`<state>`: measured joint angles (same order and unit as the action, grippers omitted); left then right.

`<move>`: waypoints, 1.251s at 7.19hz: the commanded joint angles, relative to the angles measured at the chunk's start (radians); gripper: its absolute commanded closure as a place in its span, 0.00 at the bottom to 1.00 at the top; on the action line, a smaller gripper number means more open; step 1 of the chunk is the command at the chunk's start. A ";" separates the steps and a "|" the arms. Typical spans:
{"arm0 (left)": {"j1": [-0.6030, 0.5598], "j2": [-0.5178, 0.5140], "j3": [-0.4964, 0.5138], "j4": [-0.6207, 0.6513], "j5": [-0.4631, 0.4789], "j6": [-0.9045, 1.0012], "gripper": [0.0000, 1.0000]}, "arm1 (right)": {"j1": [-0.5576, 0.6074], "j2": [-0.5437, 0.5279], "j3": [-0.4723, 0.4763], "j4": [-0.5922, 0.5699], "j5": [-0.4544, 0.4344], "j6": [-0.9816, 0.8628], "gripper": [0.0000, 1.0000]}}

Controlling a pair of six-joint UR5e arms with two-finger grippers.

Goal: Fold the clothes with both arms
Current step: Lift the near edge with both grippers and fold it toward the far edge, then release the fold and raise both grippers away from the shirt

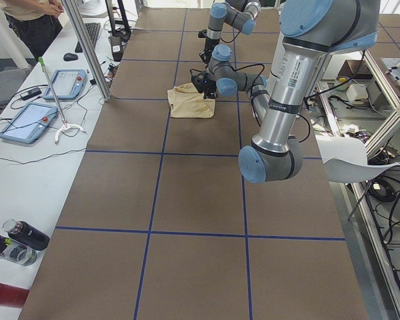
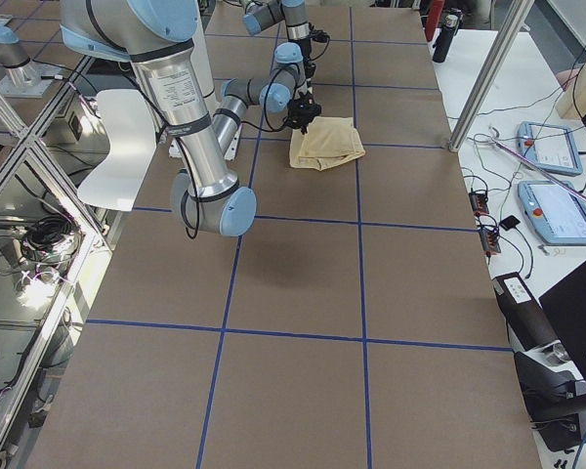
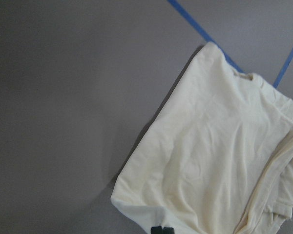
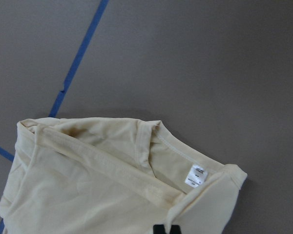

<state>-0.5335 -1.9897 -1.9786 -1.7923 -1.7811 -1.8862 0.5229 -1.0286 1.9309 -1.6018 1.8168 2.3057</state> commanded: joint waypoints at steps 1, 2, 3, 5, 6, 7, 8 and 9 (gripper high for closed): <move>-0.048 -0.053 0.125 -0.053 -0.003 0.042 1.00 | 0.077 0.129 -0.203 0.006 0.088 -0.093 1.00; -0.057 -0.073 0.180 -0.088 -0.001 0.042 1.00 | 0.103 0.142 -0.302 0.114 0.110 -0.127 1.00; -0.071 -0.092 0.240 -0.138 0.000 0.044 1.00 | 0.135 0.160 -0.407 0.234 0.158 -0.162 1.00; -0.117 -0.145 0.396 -0.234 0.002 0.102 1.00 | 0.158 0.223 -0.542 0.247 0.173 -0.243 1.00; -0.126 -0.184 0.481 -0.272 0.003 0.117 1.00 | 0.173 0.252 -0.611 0.259 0.177 -0.305 1.00; -0.138 -0.225 0.579 -0.329 0.024 0.130 0.67 | 0.178 0.287 -0.710 0.326 0.183 -0.342 0.35; -0.167 -0.245 0.668 -0.404 0.032 0.189 0.49 | 0.192 0.330 -0.810 0.417 0.182 -0.386 0.00; -0.222 -0.245 0.676 -0.421 0.029 0.235 0.46 | 0.274 0.366 -0.838 0.419 0.238 -0.476 0.00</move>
<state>-0.7027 -2.2225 -1.3510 -2.1688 -1.7542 -1.7070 0.7277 -0.7091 1.1599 -1.2205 2.0109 1.9201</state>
